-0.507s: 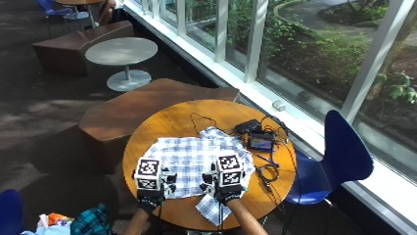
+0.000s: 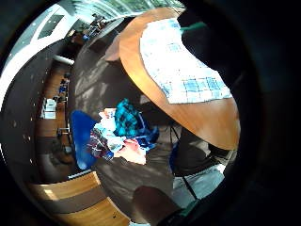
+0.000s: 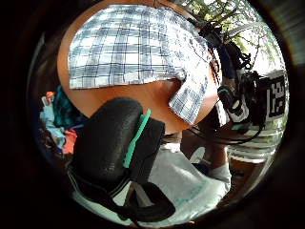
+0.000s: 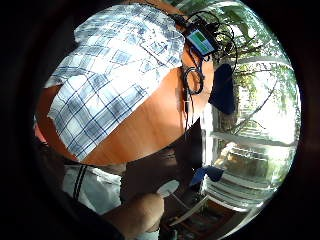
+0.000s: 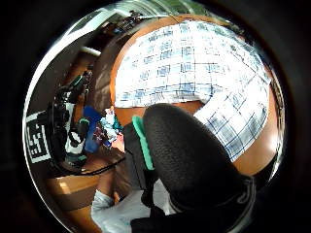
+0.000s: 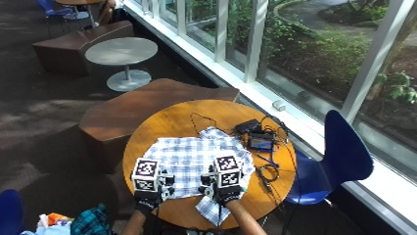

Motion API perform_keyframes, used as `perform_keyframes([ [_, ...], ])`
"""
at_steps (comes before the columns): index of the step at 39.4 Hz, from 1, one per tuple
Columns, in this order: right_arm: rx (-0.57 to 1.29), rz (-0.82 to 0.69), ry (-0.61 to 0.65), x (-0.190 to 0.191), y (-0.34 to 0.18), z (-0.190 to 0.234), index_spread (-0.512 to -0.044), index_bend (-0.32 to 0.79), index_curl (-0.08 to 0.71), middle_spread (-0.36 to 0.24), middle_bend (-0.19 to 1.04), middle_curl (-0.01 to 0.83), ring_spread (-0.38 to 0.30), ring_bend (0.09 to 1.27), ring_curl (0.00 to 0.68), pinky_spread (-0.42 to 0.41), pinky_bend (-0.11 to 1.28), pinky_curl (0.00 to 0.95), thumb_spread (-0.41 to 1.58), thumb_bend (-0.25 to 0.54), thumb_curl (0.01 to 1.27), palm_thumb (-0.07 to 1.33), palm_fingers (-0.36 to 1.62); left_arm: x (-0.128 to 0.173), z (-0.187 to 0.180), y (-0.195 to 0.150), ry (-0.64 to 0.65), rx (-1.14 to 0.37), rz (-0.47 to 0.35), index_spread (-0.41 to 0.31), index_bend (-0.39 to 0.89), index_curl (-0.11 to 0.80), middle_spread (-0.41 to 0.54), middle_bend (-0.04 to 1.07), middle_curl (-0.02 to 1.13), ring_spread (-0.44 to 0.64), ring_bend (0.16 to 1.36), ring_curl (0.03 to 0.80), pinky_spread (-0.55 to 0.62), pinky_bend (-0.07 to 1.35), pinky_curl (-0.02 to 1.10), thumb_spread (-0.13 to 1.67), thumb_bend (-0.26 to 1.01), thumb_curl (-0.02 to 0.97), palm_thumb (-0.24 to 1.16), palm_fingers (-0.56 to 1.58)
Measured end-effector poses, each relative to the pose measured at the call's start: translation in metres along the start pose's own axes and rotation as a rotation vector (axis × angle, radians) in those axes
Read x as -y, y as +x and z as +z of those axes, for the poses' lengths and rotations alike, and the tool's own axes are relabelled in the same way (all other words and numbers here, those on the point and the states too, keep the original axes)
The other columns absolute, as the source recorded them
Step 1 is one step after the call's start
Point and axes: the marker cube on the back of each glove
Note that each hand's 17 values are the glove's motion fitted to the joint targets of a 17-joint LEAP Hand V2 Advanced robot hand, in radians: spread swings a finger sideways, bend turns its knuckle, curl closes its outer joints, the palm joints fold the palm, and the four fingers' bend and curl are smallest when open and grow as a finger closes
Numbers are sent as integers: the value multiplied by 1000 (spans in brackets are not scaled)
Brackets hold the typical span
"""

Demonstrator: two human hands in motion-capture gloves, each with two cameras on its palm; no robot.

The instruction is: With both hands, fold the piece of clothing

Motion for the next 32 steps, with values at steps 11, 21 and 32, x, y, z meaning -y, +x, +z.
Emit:
perform_keyframes([
  [11, 11, -5, -34, -6, 6, 25, -370, 148, 214, 10, 194, 242, 150, 227, 157, 288, 453, 269, 1175, 1, 210, 214, 69, -2, 19, 1, 10, -9, 3, -101, 134, 205, 42, 187, 285, 182, 583, 269, 283, 564, 264, 1107, -15, 183, 68, 371],
  [21, 41, 39, -209, 0, 21, 83, -367, 133, 224, 20, 196, 270, 153, 229, 177, 273, 495, 301, 1163, -17, 244, 233, 53, 18, 89, 0, -85, -45, -11, -99, 136, 232, 43, 196, 319, 180, 613, 286, 323, 520, 267, 1115, -12, 219, 92, 349],
  [32, 156, 58, -198, 14, 42, 109, -352, 182, 251, 22, 192, 293, 127, 229, 194, 240, 504, 313, 1138, 12, 283, 347, 115, 35, 138, -4, -130, -125, 27, -71, 88, 225, 60, 172, 335, 188, 613, 294, 248, 625, 311, 1158, 8, 252, 168, 301],
])
